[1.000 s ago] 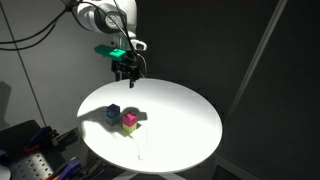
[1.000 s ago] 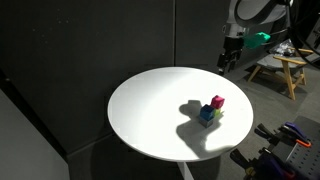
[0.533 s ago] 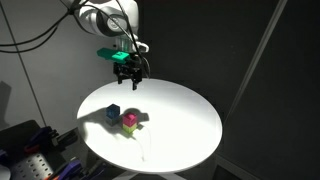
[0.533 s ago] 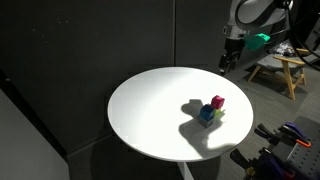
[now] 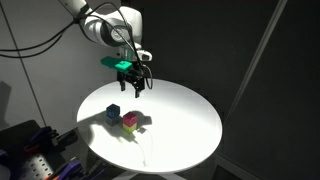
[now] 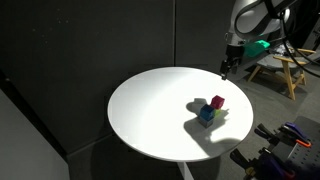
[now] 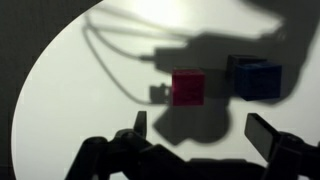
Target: Put the pink block on top of the stack on the left.
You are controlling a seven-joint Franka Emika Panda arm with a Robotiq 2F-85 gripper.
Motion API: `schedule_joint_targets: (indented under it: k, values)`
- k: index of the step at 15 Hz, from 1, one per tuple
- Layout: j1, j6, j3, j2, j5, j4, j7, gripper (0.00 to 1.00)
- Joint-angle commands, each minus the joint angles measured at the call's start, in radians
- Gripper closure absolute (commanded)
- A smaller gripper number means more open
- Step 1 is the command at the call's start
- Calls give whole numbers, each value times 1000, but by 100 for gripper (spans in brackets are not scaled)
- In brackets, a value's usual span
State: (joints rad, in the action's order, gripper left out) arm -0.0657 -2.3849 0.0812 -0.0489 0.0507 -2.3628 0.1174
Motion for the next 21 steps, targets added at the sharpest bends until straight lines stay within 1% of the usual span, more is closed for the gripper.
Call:
schedule_joint_targets:
  k: [1,3,13,21]
  values:
    - [-10,-19,5,-19,11,-4,-18,0]
    - [-8,-1,1,-21,0,1,-1,0]
    - [-8,-1,0,-28,0,1,-1,0]
    - [-2,-54,-11,-69,-5,4,-8,0]
